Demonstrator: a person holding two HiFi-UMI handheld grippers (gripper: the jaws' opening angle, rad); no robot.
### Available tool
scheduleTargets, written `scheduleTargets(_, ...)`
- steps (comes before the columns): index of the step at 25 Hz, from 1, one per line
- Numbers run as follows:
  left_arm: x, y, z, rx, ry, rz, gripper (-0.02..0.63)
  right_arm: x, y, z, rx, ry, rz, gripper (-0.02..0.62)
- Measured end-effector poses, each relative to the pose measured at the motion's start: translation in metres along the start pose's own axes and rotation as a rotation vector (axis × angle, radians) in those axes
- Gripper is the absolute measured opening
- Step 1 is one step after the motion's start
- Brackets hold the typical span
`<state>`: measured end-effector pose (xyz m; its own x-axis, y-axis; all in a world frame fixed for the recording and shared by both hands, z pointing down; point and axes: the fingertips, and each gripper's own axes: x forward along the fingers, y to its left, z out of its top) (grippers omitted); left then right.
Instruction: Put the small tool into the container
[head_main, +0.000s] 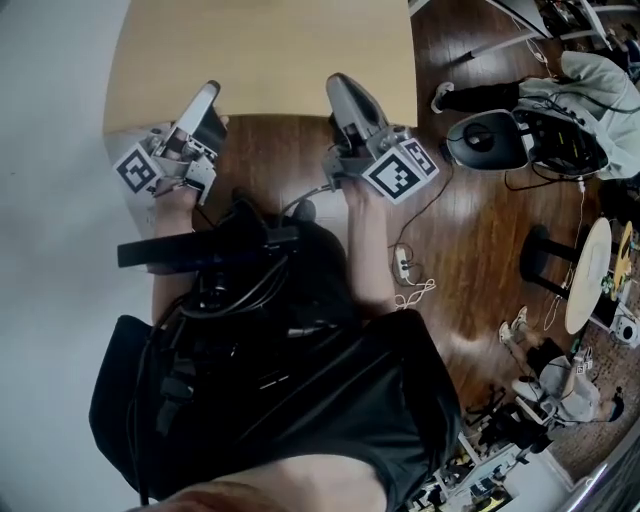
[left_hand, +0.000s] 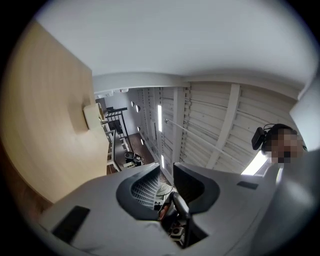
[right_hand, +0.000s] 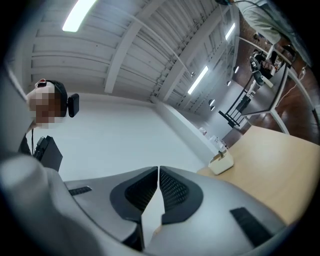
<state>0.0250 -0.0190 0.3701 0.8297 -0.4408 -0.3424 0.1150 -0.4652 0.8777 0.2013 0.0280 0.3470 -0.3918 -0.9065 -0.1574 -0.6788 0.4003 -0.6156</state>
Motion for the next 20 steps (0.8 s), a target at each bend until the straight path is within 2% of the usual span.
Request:
scheduleTargets(2,-0.007,0.013,0.006,-0.002,0.014,0.016,0.071,0.011,-0.005,-0.018,0.025,0.0,-0.001,0.006)
scheduleTargets(6,-0.016,0.049,0.047,-0.013,0.041,0.045,0.071,0.061,-0.016,-0.05,0.057,-0.006,-0.003,0.005)
scheduleTargets(11,0.001,0.057,0.117,-0.005,0.064,0.064,0.071,0.135,-0.013,-0.043,0.082,-0.021,0.007,0.002)
scheduleTargets(13,0.005,0.059,0.133,-0.002,0.07,0.069,0.071,0.15,-0.011,-0.04,0.08,-0.027,0.01,0.0)
scheduleTargets(20,-0.012,0.052,0.056,0.006,0.068,0.061,0.071,0.076,-0.017,-0.053,0.065,-0.022,0.023,0.0)
